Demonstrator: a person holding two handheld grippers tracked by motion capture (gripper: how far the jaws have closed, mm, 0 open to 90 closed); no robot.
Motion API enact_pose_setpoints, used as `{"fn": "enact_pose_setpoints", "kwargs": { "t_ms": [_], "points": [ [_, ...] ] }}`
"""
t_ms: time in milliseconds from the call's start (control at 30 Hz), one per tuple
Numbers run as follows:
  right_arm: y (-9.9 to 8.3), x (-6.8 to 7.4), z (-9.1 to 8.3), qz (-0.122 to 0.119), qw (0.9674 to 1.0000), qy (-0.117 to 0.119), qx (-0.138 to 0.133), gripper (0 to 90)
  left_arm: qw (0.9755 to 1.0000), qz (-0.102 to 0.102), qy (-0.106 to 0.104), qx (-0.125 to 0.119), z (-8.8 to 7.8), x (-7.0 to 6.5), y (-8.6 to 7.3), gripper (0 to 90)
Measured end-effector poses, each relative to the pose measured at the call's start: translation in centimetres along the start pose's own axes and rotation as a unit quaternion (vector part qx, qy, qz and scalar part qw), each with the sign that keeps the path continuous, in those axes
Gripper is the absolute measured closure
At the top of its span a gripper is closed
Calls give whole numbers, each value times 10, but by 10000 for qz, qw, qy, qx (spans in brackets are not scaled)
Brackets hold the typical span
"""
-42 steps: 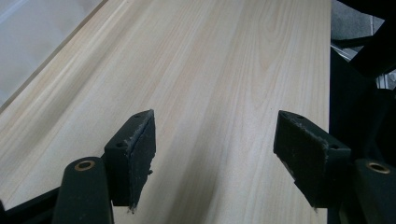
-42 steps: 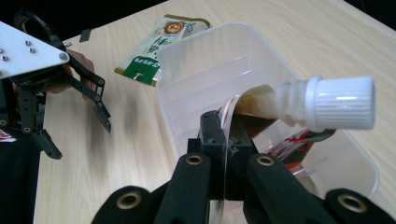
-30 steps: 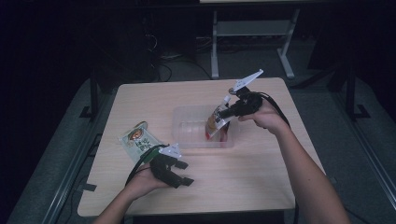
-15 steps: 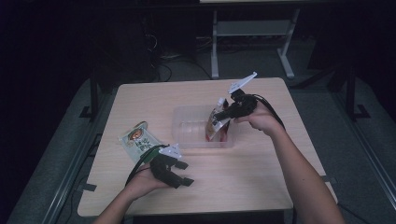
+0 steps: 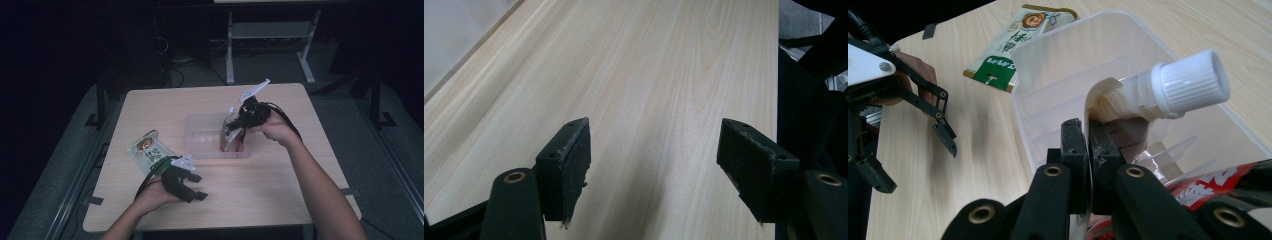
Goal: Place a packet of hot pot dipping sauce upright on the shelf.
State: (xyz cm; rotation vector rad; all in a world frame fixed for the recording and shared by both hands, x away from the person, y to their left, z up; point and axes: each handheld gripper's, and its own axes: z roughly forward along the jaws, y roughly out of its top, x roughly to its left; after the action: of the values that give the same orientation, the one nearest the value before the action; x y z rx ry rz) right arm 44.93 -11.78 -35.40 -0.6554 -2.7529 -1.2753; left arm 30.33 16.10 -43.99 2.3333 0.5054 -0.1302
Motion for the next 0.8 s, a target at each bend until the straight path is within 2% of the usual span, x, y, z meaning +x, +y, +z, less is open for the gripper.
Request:
{"fn": "enact_pose_setpoints", "kwargs": {
  "t_ms": [167, 200, 233, 267, 400, 433, 567, 633, 800],
  "points": [
    [1, 3, -3, 125, 9998, -5, -172, 727, 10000, -5, 18, 7, 0, 0, -1, 294],
    [2, 5, -6, 174, 9995, -35, -252, 683, 10000, -18, 28, -3, -1, 0, -1, 294],
    [3, 5, -8, 112, 9994, -85, -318, 630, 10000, -34, 41, -32, -1, -1, -1, 294],
    [3, 7, -12, 181, 9989, -148, -415, 565, 10000, -39, 44, -47, -1, 0, -1, 293],
    [3, 16, -24, 238, 9978, -290, -538, 441, 9999, -71, 86, -61, -3, 1, -1, 293],
    [3, 20, -26, 228, 9980, -296, -515, 422, 9999, -28, 105, -47, -4, 2, -1, 293],
    [-1, 37, -31, 31, 9982, -443, -399, 382, 9999, -73, 146, -56, -9, 3, -1, 294],
    [-4, 43, -32, 57, 9981, -427, -442, 370, 9997, -137, 166, -143, -10, 3, -2, 293],
    [-20, 55, -33, 47, 9978, -439, -491, 356, 9997, -118, 202, -99, -13, 4, -3, 290]
  ]
}}
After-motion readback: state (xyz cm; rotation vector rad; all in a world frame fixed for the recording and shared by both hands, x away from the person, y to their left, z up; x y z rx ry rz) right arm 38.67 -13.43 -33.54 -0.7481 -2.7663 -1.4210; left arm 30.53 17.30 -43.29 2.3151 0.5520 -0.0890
